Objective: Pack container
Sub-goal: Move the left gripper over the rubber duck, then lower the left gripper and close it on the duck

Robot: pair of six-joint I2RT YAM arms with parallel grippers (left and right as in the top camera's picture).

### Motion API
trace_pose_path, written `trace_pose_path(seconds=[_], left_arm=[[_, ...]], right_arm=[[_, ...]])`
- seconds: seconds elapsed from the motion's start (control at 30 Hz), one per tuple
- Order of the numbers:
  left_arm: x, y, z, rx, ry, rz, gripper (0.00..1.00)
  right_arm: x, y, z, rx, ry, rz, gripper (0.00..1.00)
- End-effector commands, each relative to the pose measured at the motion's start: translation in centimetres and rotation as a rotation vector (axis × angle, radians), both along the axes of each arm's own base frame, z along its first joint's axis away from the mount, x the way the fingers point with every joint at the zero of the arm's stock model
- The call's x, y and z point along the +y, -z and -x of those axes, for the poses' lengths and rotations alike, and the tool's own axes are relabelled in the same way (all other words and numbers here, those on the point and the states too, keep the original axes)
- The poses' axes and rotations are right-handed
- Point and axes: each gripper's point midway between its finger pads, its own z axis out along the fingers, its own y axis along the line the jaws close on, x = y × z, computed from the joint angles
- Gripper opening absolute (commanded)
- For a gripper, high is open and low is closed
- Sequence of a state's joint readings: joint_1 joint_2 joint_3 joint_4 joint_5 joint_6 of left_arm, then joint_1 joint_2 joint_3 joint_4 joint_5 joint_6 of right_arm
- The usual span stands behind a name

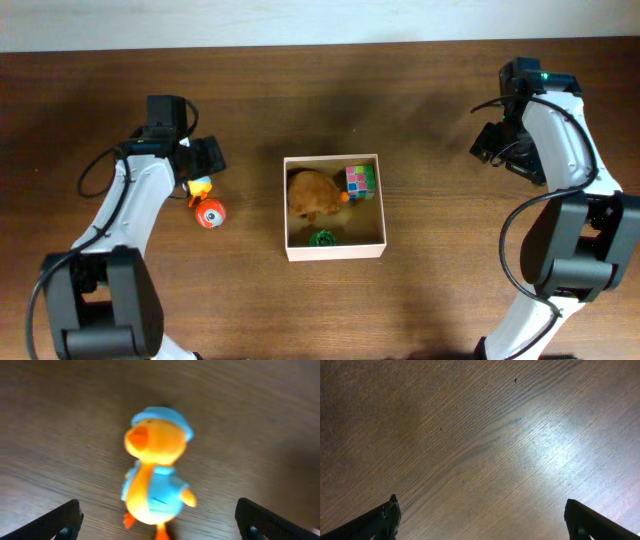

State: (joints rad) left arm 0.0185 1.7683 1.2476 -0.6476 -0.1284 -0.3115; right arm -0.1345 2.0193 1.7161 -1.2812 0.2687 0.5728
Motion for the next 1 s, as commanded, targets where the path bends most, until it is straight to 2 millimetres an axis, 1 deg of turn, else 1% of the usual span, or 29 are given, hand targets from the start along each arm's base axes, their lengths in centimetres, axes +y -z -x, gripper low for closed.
trace_pose_path(seconds=[0.0,0.37,0.43,0.47,0.53,0.6,0.8,0.97], left_arm=[[1.7,1.2,-0.3,0.027,-0.049,-0.078,0.99],[1.4,6.8,0.7,0.169,-0.037,-0.065,0.99],[1.3,7.5,1.0,0.188,-0.035,-0.06,0.99],[1.3,7.6,1.0,0.193,-0.035,-0.06,1.0],[1.3,7.8,1.1,0.196,-0.035,-0.06,0.94],[1.3,7.7,1.1,0.195,-0.035,-0.06,0.91],[1.3,7.6,0.9,0.188,-0.035,-0.061,0.91],[1.4,6.5,0.0,0.173,-0.035,-0.061,0.91]], right_arm=[[-0.2,-0.2,0.0,-0.007,0.015,0.006,0.99],[-0.2,-0.2,0.0,-0.007,0.015,0.006,0.99],[-0.2,-0.2,0.0,-0.007,0.015,0.006,0.99],[-0.2,-0.2,0.0,-0.007,0.015,0.006,0.99],[-0.2,-0.2,0.0,-0.007,0.015,0.006,0.99],[-0.2,-0.2,0.0,-0.007,0.015,0.006,0.99],[-0.2,-0.2,0.0,-0.007,0.015,0.006,0.99],[-0.2,-0.2,0.0,-0.007,0.015,0.006,0.99]])
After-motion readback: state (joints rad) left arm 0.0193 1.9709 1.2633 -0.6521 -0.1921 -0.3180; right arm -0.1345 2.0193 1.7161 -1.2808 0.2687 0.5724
